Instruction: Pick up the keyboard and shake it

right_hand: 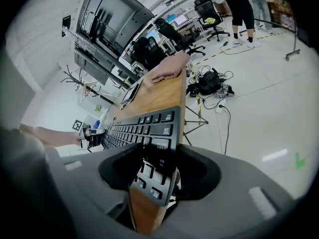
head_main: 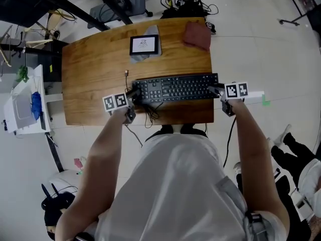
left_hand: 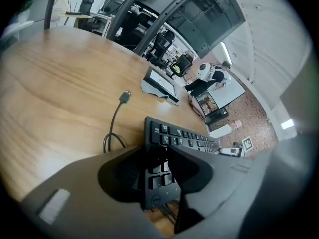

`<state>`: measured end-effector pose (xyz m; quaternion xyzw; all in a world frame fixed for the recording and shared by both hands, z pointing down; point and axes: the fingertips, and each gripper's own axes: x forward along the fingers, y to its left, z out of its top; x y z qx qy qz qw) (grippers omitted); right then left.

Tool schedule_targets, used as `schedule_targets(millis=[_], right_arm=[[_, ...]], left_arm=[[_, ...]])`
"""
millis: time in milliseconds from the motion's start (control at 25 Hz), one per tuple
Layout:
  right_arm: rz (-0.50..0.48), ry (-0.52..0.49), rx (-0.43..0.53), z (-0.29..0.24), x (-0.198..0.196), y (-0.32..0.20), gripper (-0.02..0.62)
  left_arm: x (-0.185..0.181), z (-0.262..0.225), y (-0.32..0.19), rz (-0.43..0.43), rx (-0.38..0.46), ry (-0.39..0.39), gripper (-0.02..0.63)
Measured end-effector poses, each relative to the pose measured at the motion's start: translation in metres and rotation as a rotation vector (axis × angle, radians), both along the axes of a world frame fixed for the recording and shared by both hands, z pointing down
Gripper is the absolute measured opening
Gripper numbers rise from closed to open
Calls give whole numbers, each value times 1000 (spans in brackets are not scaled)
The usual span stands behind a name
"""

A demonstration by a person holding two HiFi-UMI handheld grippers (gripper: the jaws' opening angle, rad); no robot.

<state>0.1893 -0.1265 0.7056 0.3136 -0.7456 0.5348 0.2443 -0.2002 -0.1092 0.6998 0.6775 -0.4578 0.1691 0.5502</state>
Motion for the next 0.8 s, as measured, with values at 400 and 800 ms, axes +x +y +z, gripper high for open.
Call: schedule_targets(millis=[400, 800], right_arm=[[37, 41, -20, 8, 1, -7, 204], [39, 145, 118, 0, 11, -16, 239]], left_arm=[[-3, 8, -3, -31, -10, -40, 146], [-9, 0, -1, -43, 87, -112, 167]])
